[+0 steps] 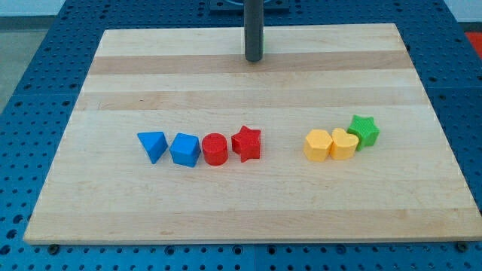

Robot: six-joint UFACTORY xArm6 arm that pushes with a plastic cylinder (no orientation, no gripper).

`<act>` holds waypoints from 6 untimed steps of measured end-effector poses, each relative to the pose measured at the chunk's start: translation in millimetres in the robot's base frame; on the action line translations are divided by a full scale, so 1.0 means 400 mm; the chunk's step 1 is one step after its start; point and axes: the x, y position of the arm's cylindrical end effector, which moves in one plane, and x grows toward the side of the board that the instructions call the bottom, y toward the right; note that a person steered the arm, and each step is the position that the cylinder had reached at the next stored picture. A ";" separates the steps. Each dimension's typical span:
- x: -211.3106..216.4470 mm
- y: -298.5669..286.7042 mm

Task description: Move the green star into the green circle

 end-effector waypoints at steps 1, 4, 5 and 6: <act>0.055 0.054; 0.262 0.524; 0.491 0.593; 0.521 0.594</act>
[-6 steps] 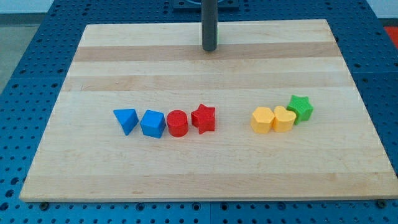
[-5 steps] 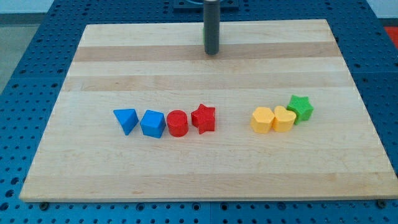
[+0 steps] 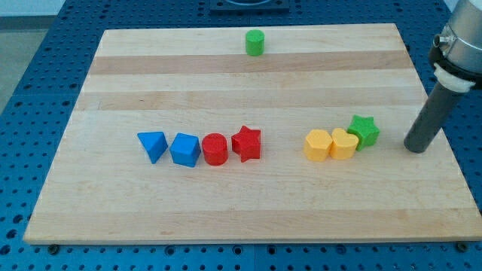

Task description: Move the green star into the green circle

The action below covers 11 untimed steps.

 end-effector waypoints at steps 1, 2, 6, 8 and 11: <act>0.066 -0.042; 0.091 -0.094; -0.165 -0.158; -0.222 -0.150; -0.073 -0.125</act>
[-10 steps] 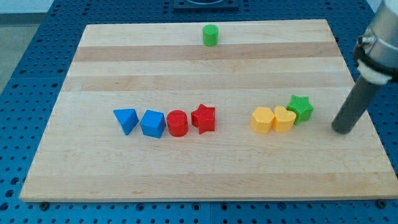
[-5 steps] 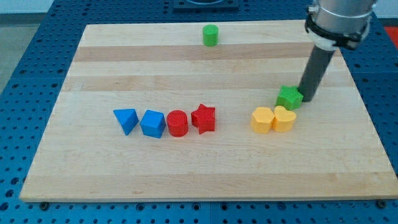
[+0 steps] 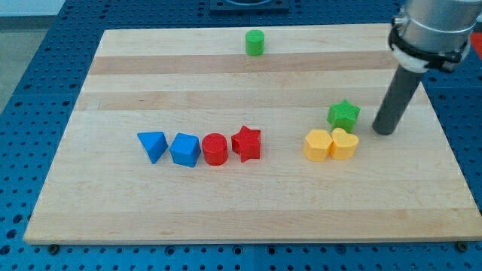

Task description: Move the green star into the green circle

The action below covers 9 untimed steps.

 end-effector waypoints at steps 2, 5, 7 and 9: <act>0.007 -0.086; -0.346 -0.228; -0.442 -0.254; -0.339 0.004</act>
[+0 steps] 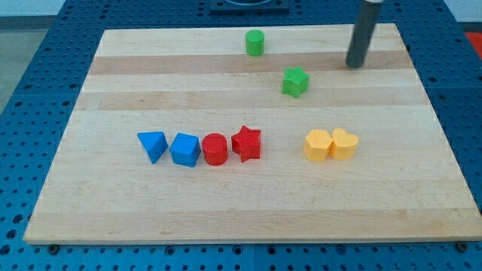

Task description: Move the green star into the green circle

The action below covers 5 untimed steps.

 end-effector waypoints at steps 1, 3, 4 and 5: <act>0.176 -0.130; 0.220 -0.256; 0.211 -0.280; 0.106 -0.280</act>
